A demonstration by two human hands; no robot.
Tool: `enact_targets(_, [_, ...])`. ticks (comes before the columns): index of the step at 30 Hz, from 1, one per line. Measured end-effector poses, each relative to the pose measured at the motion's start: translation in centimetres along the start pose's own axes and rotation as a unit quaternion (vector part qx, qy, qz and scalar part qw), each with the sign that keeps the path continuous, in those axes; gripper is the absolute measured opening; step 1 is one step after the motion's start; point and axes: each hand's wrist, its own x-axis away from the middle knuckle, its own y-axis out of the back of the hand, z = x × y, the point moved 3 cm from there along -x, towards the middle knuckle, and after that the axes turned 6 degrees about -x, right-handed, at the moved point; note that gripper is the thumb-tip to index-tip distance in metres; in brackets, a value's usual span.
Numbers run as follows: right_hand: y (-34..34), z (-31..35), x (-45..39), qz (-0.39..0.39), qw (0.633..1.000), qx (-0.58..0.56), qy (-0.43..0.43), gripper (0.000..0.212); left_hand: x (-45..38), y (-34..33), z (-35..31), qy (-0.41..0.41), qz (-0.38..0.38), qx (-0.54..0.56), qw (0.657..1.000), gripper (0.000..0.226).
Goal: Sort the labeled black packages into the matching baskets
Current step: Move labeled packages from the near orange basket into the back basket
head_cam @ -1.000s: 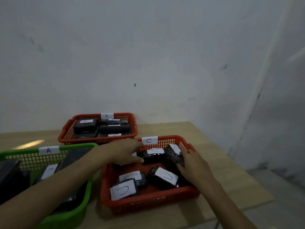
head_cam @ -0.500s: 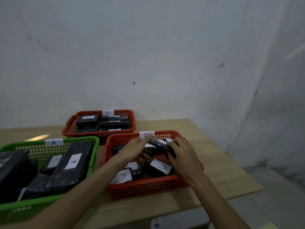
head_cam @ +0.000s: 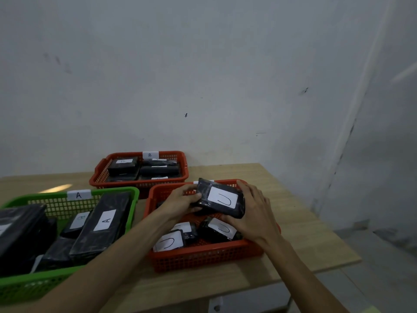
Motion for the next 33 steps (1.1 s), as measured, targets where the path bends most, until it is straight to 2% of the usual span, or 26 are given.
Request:
enact_targets(4, [-0.2,-0.3,0.0,-0.012,1.000,-0.012,-0.011,0.094,0.0,0.3,-0.5,-0.014,0.017,-0.034,0.999,0.029])
enact_targets(6, [0.1,-0.7,-0.1,-0.037,0.999,-0.005,-0.037,0.089,-0.1,0.9,-1.1,-0.037,0.015,-0.116,0.992,0.024])
enact_targets(8, [0.9,-1.1,-0.5,-0.040,0.994,0.035,-0.090,0.086,-0.5,2.2,-1.6,-0.069,-0.018,-0.209,0.975,0.022])
enact_targets(10, [1.5,-1.5,-0.8,0.006,0.985,0.128,-0.117,0.083,-0.8,3.6,-1.9,-0.095,-0.043,-0.278,0.955,0.020])
enact_targets(13, [1.5,-1.5,-0.9,0.078,0.968,0.214,-0.103,0.078,-0.9,5.2,-2.1,-0.125,-0.071,-0.392,0.909,0.023])
enact_targets(16, [0.4,-1.4,-0.7,0.140,0.957,0.227,-0.115,0.068,-0.4,5.9,-2.5,-0.159,-0.078,-0.464,0.868,0.025])
enact_targets(20, [-1.0,-1.9,-0.2,0.189,0.950,0.214,-0.128,0.064,0.7,6.8,-2.9,-0.171,-0.065,-0.508,0.842,0.026])
enact_targets(24, [-1.2,-2.0,-0.4,0.231,0.944,0.191,-0.140,0.069,2.2,8.4,-3.9,-0.174,-0.057,-0.520,0.834,0.028])
enact_targets(26, [-0.9,-1.3,-0.9,0.227,0.948,0.174,-0.142,0.071,3.2,10.0,-4.6,-0.165,-0.064,-0.505,0.845,0.029])
enact_targets(29, [-0.8,1.8,-2.0,0.165,0.973,0.133,-0.094,0.062,5.0,13.4,-5.8,-0.155,-0.086,-0.450,0.875,0.029])
enact_targets(33, [-3.0,8.8,-3.5,0.113,0.993,0.025,-0.029,0.048,8.0,18.9,-6.9,-0.163,-0.152,-0.442,0.869,0.025])
